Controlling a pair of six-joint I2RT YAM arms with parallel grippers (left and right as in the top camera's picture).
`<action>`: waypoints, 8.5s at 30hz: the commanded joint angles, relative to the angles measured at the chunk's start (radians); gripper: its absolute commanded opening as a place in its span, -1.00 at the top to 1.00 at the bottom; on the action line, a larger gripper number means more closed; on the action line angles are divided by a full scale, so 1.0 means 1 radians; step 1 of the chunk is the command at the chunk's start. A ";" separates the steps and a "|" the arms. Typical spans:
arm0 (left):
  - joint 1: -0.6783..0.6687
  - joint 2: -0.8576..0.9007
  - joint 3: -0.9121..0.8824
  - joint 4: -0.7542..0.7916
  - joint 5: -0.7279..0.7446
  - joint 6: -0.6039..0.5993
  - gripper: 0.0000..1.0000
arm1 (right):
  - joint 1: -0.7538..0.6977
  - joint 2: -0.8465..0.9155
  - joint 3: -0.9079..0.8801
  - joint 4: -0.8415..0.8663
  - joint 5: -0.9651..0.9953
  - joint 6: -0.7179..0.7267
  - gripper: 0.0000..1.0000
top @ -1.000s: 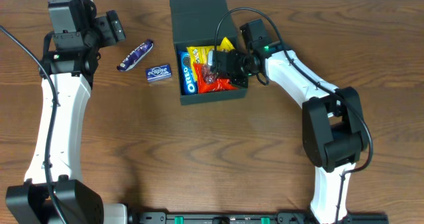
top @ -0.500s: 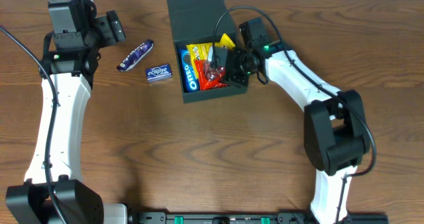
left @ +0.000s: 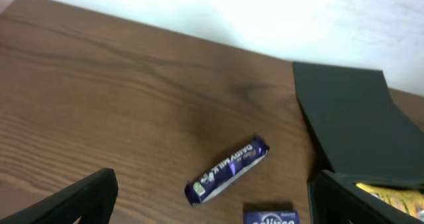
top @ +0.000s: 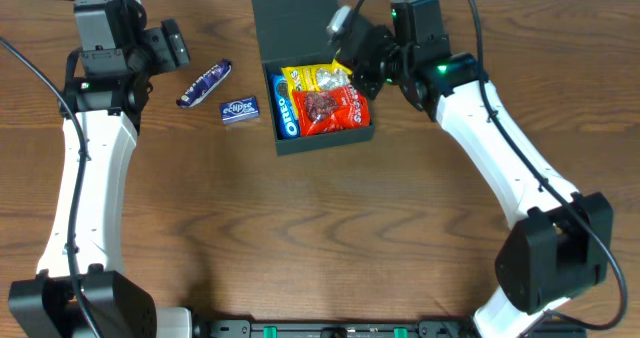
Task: Pack container
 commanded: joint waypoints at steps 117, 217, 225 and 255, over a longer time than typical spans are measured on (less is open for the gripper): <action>0.001 0.464 0.005 0.124 0.121 0.228 0.88 | -0.198 0.074 0.177 -0.353 0.051 0.523 -0.20; -0.214 0.504 0.005 -0.087 0.074 -1.196 -0.94 | -0.190 0.038 0.177 -0.313 0.062 0.512 -0.68; -0.214 0.550 0.005 -0.076 0.078 -1.238 -0.72 | -0.191 0.038 0.177 -0.313 0.063 0.512 -0.72; -0.165 0.555 0.005 -0.118 0.070 -1.106 0.12 | -0.191 0.038 0.176 -0.336 0.062 0.512 -0.76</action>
